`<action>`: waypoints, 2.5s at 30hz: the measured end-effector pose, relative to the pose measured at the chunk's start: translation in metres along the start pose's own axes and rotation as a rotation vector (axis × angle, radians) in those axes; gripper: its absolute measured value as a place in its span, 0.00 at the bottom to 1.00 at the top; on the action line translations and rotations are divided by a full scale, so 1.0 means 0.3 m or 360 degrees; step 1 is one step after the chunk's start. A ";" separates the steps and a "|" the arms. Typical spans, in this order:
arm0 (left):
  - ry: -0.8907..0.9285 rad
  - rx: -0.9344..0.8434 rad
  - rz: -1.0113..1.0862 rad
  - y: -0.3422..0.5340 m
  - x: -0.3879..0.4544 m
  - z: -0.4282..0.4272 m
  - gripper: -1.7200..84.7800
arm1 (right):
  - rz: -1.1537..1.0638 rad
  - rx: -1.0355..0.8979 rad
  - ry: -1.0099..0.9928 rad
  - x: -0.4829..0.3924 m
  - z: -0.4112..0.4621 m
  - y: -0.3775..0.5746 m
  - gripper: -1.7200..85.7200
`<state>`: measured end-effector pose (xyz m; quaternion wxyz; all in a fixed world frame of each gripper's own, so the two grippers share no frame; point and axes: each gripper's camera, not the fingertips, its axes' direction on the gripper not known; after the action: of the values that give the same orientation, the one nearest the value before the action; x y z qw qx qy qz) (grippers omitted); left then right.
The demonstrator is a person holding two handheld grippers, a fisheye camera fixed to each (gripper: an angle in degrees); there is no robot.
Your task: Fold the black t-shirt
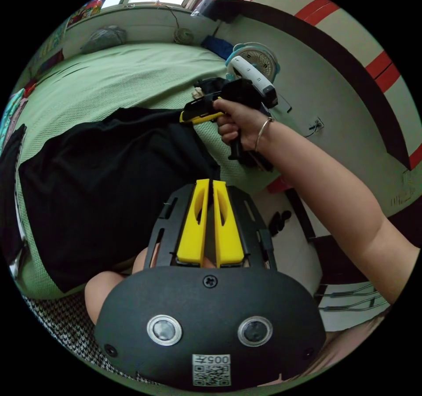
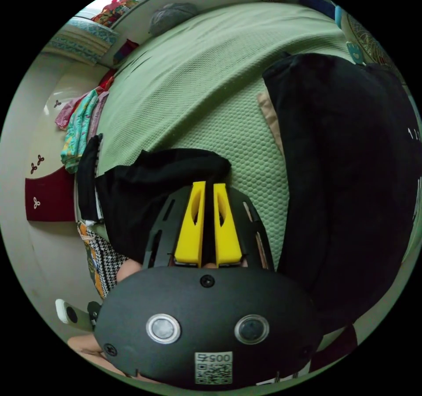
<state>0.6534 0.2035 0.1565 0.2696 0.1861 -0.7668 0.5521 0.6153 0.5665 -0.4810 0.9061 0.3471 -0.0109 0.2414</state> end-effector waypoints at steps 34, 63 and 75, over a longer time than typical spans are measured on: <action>-0.0024 0.0267 -0.0235 0.080 -0.390 -0.521 0.02 | -0.0412 0.0038 0.0900 -0.988 -0.013 0.182 0.01; -0.0157 0.0099 -0.0318 0.002 -0.643 -0.661 0.02 | -0.0717 0.0211 0.0694 -0.716 0.315 1.156 0.13; -0.0309 -0.0086 -0.0314 0.063 -0.667 -0.598 0.02 | -0.0438 0.0320 0.0651 -0.573 0.348 1.272 0.00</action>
<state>0.8366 0.3770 0.0625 0.2519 0.3057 -0.7818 0.4816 0.3090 0.6716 -0.1961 0.8748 0.3776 0.2438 0.1811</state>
